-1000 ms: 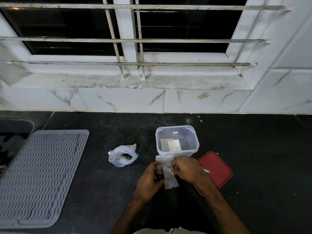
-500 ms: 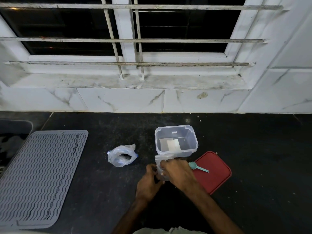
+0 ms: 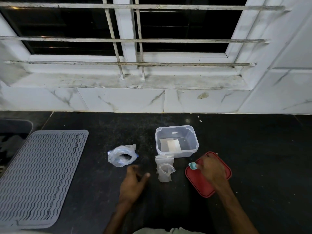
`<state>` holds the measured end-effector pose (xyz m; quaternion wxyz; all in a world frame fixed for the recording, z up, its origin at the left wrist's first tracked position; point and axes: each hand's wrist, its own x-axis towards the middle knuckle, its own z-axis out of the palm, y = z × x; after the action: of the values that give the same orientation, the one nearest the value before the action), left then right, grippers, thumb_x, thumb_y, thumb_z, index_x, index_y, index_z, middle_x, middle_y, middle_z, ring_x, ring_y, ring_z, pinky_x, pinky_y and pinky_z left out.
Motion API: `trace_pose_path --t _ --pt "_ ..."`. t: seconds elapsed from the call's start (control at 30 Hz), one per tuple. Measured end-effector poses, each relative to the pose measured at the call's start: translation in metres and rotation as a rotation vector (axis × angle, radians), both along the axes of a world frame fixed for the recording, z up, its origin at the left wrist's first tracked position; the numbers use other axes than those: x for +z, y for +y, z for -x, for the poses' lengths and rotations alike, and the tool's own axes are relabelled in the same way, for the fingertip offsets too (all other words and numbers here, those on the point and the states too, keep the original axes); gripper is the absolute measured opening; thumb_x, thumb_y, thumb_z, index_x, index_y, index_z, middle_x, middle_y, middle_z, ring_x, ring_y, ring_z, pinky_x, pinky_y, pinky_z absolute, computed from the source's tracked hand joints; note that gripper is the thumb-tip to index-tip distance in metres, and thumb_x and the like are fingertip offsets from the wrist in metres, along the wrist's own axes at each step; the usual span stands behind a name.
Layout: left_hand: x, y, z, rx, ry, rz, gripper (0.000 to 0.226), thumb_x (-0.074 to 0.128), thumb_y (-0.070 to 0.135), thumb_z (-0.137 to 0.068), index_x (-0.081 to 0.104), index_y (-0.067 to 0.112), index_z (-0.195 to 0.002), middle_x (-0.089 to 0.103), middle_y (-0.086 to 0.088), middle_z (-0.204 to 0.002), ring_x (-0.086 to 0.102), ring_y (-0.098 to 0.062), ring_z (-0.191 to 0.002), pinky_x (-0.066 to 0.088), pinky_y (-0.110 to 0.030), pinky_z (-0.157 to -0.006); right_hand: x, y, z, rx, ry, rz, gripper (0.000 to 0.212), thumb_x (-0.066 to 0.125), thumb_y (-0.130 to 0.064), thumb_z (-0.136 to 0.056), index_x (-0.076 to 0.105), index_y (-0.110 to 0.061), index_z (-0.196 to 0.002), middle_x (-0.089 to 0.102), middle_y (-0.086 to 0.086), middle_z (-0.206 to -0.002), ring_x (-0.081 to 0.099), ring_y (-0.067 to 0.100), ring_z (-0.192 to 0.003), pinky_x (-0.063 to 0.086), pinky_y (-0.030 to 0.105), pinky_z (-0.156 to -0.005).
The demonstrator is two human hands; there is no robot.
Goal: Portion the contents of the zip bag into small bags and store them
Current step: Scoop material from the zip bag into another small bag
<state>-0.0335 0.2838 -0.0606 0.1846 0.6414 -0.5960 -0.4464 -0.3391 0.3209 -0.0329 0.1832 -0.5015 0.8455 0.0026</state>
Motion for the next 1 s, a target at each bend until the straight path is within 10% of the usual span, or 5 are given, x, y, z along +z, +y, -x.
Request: trace_pose_path --t 0.17,0.3,0.6,0.73,1.0 --pt "-0.001 -0.031 -0.045 0.61 0.004 0.071 0.075 0.077 0.054 -0.074 0.044 0.008 -0.125 0.058 -0.012 -0.117 0.058 -0.032 -0.112 0.051 -0.046 -0.089 -0.026 0.012 -0.006 -0.002 -0.001 -0.048 0.02 0.059 -0.029 -0.094 0.064 -0.023 -0.112 0.059 0.0 -0.116 0.056 0.016 -0.103 0.052 0.033 -0.086" --pt "-0.006 -0.063 -0.046 0.583 -0.144 -0.05 0.104 0.082 0.052 -0.07 0.03 0.001 -0.143 0.031 -0.027 -0.146 0.031 -0.043 -0.136 0.034 -0.053 -0.109 -0.02 0.013 -0.009 -0.012 -0.037 -0.004 0.015 0.058 -0.032 -0.094 0.062 -0.026 -0.107 0.061 -0.003 -0.109 0.058 0.014 -0.096 0.052 0.033 -0.083" --pt "0.01 -0.097 -0.033 0.449 -0.001 0.172 0.015 0.065 0.018 -0.089 0.058 0.006 -0.096 0.06 -0.012 -0.101 0.06 -0.035 -0.1 0.047 -0.038 -0.078 0.069 -0.01 -0.049 0.065 -0.352 0.454 0.009 0.069 -0.038 -0.088 0.068 -0.028 -0.087 0.072 -0.013 -0.077 0.067 0.0 -0.069 0.056 0.034 -0.065" --pt "0.018 -0.091 -0.026 0.428 0.025 0.13 0.026 0.066 0.026 -0.091 0.059 0.004 -0.101 0.063 -0.009 -0.094 0.062 -0.031 -0.095 0.043 -0.034 -0.075 0.086 -0.033 -0.11 0.254 -0.484 0.441 0.016 0.068 -0.041 -0.088 0.07 -0.026 -0.091 0.074 -0.01 -0.079 0.068 0.003 -0.071 0.055 0.028 -0.067" --pt "0.022 -0.072 -0.014 0.459 0.093 0.122 0.032 0.064 0.032 -0.091 0.063 0.003 -0.104 0.062 -0.006 -0.095 0.058 -0.022 -0.088 0.043 -0.031 -0.075 0.056 -0.075 -0.182 0.51 -0.149 0.201 0.024 0.052 -0.027 -0.098 0.065 -0.014 -0.114 0.07 0.009 -0.108 0.066 0.026 -0.098 0.051 0.037 -0.083"
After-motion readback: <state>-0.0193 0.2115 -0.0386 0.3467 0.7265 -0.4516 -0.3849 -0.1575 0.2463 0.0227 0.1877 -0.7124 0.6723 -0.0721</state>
